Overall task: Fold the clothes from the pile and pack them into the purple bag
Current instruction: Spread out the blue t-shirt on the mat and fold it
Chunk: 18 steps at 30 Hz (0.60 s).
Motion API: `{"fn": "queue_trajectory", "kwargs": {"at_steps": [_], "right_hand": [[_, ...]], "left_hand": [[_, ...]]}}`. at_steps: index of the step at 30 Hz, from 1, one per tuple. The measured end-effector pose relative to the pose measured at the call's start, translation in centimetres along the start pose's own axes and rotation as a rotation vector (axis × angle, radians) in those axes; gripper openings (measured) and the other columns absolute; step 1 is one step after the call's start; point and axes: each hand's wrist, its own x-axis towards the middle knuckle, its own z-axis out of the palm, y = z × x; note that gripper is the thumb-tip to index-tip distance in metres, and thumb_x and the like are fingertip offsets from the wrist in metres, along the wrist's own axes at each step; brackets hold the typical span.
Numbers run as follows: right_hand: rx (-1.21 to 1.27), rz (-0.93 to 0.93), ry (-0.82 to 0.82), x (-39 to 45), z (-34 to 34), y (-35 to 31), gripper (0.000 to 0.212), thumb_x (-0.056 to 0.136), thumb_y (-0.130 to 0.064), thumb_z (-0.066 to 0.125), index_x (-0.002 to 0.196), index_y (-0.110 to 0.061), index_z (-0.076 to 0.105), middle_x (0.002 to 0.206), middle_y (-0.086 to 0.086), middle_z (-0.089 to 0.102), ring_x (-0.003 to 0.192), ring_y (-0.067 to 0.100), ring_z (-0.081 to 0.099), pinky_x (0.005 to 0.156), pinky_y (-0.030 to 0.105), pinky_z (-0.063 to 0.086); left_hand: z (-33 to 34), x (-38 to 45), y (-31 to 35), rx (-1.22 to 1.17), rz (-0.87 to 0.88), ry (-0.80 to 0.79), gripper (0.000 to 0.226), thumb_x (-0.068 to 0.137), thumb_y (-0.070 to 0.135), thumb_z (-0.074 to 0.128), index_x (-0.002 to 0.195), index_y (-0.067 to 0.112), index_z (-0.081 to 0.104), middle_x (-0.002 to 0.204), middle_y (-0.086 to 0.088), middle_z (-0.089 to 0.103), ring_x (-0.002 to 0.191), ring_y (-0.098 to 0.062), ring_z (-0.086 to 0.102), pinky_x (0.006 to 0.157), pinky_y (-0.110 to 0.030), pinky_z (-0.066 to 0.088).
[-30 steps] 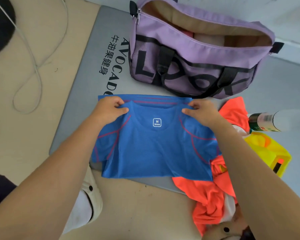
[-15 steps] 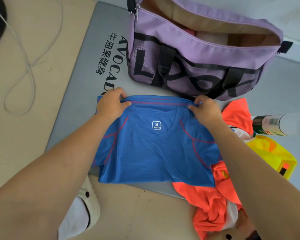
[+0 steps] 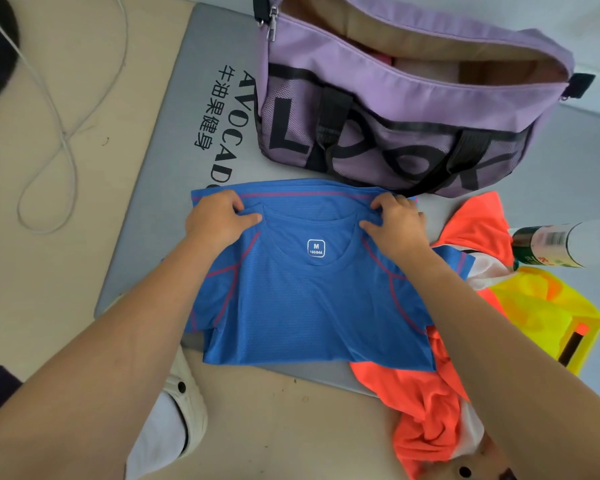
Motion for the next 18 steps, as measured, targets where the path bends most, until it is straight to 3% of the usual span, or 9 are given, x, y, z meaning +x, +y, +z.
{"fn": "queue_trajectory", "kwargs": {"at_steps": [4,8,11,15,18], "right_hand": [[-0.01,0.049,-0.07,0.3,-0.6,-0.1,0.022,0.085,-0.033,0.071,0.092,-0.013,0.064,0.095,0.005,0.063,0.106,0.03,0.054,0.092,0.039,0.036],[0.241,-0.114,0.109,0.2,-2.1,0.3,0.016,0.082,-0.017,0.074,0.083,-0.004,0.065,0.084,0.005,0.057,0.087,0.028,0.055,0.075,0.027,0.036],[0.302,-0.123,0.175,0.7,-2.6,0.0,0.013,0.083,-0.015,0.072,0.087,-0.005,0.065,0.082,0.004,0.063,0.077,0.019,0.054,0.068,0.016,0.032],[0.156,-0.054,0.109,2.1,-1.8,-0.7,0.013,0.088,-0.016,0.067,0.093,-0.004,0.068,0.092,0.014,0.068,0.085,0.03,0.06,0.077,0.036,0.047],[0.068,-0.061,0.083,2.6,-1.2,-0.9,0.012,0.088,-0.016,0.065,0.093,-0.005,0.066,0.099,0.016,0.064,0.093,0.035,0.058,0.078,0.041,0.05]], "left_hand": [[-0.4,0.1,0.1,-0.096,0.106,-0.07,0.021,0.083,0.033,0.074,0.084,0.014,0.067,0.084,0.002,0.062,0.084,-0.021,0.058,0.077,-0.035,0.048],[-0.9,0.2,0.0,-0.324,0.18,0.0,0.012,0.084,0.025,0.073,0.085,0.014,0.067,0.085,-0.001,0.066,0.08,-0.016,0.055,0.076,-0.031,0.045],[-0.9,0.8,0.1,-0.313,0.193,0.048,0.009,0.088,0.023,0.069,0.088,0.015,0.065,0.088,-0.002,0.066,0.081,-0.017,0.056,0.081,-0.037,0.048],[-0.4,1.5,0.7,-0.157,0.233,0.063,0.005,0.089,0.022,0.068,0.09,0.018,0.064,0.096,-0.003,0.062,0.089,-0.023,0.058,0.086,-0.046,0.049],[0.2,1.7,0.7,-0.125,0.232,0.147,0.008,0.09,0.023,0.068,0.094,0.017,0.064,0.104,-0.005,0.055,0.091,-0.024,0.057,0.085,-0.043,0.049]]}}
